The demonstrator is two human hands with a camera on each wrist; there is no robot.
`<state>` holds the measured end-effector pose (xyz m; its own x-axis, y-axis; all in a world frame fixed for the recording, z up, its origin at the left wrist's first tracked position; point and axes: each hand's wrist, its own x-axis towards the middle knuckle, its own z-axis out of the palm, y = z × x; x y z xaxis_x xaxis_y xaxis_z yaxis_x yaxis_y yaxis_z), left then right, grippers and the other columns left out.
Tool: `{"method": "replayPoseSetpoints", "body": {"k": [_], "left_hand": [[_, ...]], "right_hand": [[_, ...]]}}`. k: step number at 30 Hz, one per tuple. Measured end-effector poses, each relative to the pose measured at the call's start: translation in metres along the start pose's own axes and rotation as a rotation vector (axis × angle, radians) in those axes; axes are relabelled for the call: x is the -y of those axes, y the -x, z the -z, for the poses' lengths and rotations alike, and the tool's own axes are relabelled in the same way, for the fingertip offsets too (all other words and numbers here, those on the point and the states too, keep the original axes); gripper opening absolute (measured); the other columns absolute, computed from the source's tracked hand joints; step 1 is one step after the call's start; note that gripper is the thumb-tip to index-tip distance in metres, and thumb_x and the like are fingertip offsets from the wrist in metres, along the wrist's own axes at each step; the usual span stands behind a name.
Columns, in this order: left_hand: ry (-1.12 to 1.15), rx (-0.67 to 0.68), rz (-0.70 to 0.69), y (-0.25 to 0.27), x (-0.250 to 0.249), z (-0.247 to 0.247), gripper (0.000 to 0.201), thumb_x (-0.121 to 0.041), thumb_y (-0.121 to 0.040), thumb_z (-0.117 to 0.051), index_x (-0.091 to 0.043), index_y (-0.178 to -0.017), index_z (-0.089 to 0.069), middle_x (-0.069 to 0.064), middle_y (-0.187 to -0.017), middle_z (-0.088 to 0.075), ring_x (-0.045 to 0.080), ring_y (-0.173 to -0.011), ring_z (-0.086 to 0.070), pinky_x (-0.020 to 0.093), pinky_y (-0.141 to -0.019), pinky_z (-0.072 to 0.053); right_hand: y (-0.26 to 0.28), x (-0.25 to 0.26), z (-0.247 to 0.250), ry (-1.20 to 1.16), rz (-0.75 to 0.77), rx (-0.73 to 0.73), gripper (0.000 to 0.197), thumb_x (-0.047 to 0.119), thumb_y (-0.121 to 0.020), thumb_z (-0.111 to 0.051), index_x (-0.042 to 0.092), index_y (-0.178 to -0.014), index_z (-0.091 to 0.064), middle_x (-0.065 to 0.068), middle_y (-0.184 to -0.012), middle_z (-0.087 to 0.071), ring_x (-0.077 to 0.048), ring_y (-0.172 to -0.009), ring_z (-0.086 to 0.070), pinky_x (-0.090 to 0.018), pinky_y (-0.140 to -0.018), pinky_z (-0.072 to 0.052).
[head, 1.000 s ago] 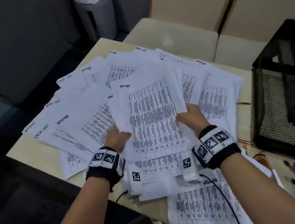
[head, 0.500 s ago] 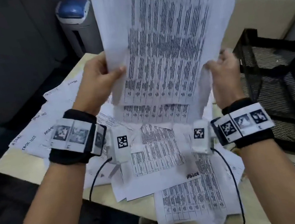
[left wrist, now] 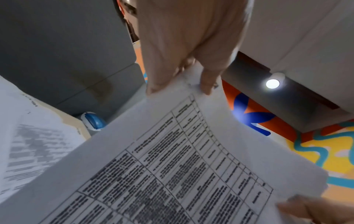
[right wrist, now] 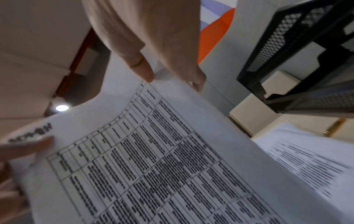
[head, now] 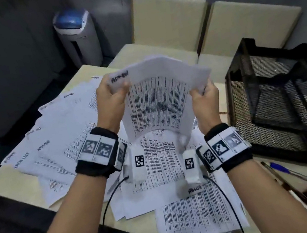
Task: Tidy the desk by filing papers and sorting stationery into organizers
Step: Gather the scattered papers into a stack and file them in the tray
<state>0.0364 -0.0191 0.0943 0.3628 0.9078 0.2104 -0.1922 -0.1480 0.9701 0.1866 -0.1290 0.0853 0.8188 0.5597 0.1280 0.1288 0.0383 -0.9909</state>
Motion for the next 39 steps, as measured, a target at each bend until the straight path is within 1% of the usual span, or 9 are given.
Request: {"method": "replayPoseSetpoints", "body": {"k": [5,9,11,14,17,24,29,32,39], "left_hand": [[0.052,-0.011,-0.054,-0.003,-0.006,0.010,0.013,-0.010,-0.085,-0.060,-0.015,-0.094,-0.053,0.003,-0.095,-0.062,0.013,-0.085,-0.061,0.025,-0.079,-0.054],[-0.168,0.186,0.253,0.017,0.030,0.013,0.047,-0.033,-0.076,-0.072,-0.009,-0.112,-0.057,0.006,-0.109,-0.066,0.016,-0.095,-0.064,0.028,-0.086,-0.053],[-0.291,0.247,0.335,0.032,0.047,0.009,0.035,-0.045,-0.069,-0.072,-0.019,-0.089,-0.060,0.003,-0.090,-0.063,0.016,-0.080,-0.060,0.029,-0.077,-0.048],[-0.321,0.230,0.293,0.038,0.039,-0.008,0.010,-0.024,-0.086,-0.062,-0.028,-0.087,-0.053,0.001,-0.090,-0.058,0.017,-0.085,-0.056,0.032,-0.077,-0.047],[-0.285,0.217,0.110,0.026,0.002,-0.038,0.007,-0.011,-0.091,-0.056,-0.005,-0.091,-0.057,0.012,-0.088,-0.056,0.020,-0.081,-0.056,0.042,-0.076,-0.051],[-0.013,0.248,0.060,-0.008,-0.061,-0.160,0.016,-0.008,-0.089,-0.059,-0.008,-0.104,-0.057,0.003,-0.094,-0.064,0.004,-0.074,-0.064,0.018,-0.066,-0.055],[-0.177,0.414,0.245,0.018,-0.034,-0.249,0.081,-0.007,-0.080,-0.069,-0.008,-0.138,-0.012,0.018,-0.129,-0.048,0.031,-0.114,-0.057,0.041,-0.103,-0.046],[-0.363,0.487,0.129,0.049,-0.008,-0.291,0.081,0.009,-0.083,-0.050,-0.009,-0.146,-0.001,0.018,-0.115,-0.052,0.038,-0.103,-0.060,0.045,-0.090,-0.052],[-1.060,0.794,0.041,0.071,0.025,-0.343,0.023,0.001,-0.090,-0.047,0.003,-0.113,-0.050,0.021,-0.137,-0.029,0.035,-0.102,-0.054,0.035,-0.092,-0.045]], "right_hand": [[-0.006,0.004,0.009,-0.087,0.071,-0.066,0.027,-0.006,-0.088,-0.044,0.019,-0.096,-0.042,0.000,-0.097,-0.057,-0.006,-0.083,-0.053,-0.013,-0.072,-0.046],[0.006,-0.027,0.009,0.080,-0.114,0.016,0.032,-0.013,-0.084,-0.036,0.015,-0.099,-0.041,0.007,-0.088,-0.055,-0.016,-0.090,-0.054,-0.027,-0.079,-0.045],[0.010,-0.033,0.014,0.098,-0.124,0.030,0.029,-0.013,-0.085,-0.033,0.013,-0.098,-0.039,0.006,-0.085,-0.053,-0.015,-0.083,-0.053,-0.024,-0.074,-0.047],[0.007,-0.019,0.032,0.041,-0.074,0.007,0.024,-0.011,-0.088,-0.035,0.012,-0.094,-0.036,0.008,-0.078,-0.045,-0.003,-0.067,-0.045,-0.008,-0.054,-0.038],[0.002,-0.005,0.065,0.012,-0.050,0.067,0.025,-0.007,-0.089,-0.044,0.016,-0.097,-0.040,0.008,-0.090,-0.053,0.002,-0.077,-0.052,-0.010,-0.074,-0.046],[-0.015,0.021,0.174,0.192,0.057,-0.130,0.029,-0.005,-0.090,-0.046,0.003,-0.117,-0.052,-0.003,-0.106,-0.059,-0.007,-0.090,-0.057,-0.003,-0.061,-0.048],[-0.048,0.018,0.257,0.358,-0.015,-0.390,0.036,-0.005,-0.086,-0.042,0.002,-0.119,-0.053,-0.004,-0.108,-0.059,-0.016,-0.096,-0.056,-0.013,-0.065,-0.049],[-0.060,0.009,0.290,0.487,-0.121,-0.393,0.046,-0.004,-0.085,-0.039,0.006,-0.129,-0.047,-0.008,-0.121,-0.058,-0.025,-0.111,-0.056,-0.030,-0.093,-0.048],[-0.082,-0.018,0.309,0.916,-0.411,-0.195,0.043,-0.001,-0.088,-0.048,-0.008,-0.129,-0.035,-0.027,-0.135,-0.044,-0.038,-0.125,-0.044,-0.039,-0.101,-0.038]]}}
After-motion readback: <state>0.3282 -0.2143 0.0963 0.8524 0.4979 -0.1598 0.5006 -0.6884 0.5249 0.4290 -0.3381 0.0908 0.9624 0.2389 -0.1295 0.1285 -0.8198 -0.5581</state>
